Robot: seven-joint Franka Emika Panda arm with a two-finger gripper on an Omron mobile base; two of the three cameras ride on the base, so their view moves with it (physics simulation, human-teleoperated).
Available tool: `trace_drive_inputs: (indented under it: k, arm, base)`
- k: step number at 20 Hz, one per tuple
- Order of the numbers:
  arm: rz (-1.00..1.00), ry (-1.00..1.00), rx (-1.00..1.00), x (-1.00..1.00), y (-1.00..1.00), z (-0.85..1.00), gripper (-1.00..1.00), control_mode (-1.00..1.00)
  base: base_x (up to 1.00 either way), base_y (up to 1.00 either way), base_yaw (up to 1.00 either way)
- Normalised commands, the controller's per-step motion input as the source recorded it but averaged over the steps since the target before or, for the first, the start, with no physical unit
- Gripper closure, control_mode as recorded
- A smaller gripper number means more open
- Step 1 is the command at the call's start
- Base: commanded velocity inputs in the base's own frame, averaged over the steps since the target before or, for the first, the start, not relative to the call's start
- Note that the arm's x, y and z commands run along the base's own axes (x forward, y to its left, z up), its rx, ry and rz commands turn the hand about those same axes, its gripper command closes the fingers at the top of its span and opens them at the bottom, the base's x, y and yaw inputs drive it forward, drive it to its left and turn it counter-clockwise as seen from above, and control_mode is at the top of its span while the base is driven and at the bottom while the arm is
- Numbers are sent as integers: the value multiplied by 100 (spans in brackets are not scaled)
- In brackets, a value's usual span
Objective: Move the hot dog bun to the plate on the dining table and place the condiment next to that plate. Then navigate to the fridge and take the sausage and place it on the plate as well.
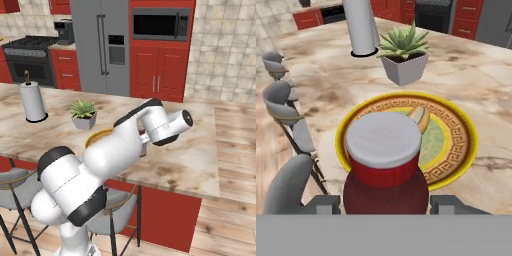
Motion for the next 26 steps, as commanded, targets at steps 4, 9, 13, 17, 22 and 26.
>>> trace_drive_inputs:
  k: [4, 9, 13, 17, 22, 26]
  arm:
    - [2, 0, 0, 21, -3, -40, 100, -100]
    - [3, -6, -2, 5, -7, -40, 100, -100]
    - [1, -1, -3, 10, -7, -27, 100, -100]
    - [2, -2, -3, 13, -10, -21, 100, -100]
    - [3, 0, -1, 16, -11, -19, 100, -100]
    - [3, 0, 0, 23, -9, -17, 100, -100]
  base:
    - [0, 0, 0]
    - [0, 0, 0]
    - [0, 0, 0]
    - [0, 0, 0]
    - [0, 0, 0]
    - [0, 0, 0]
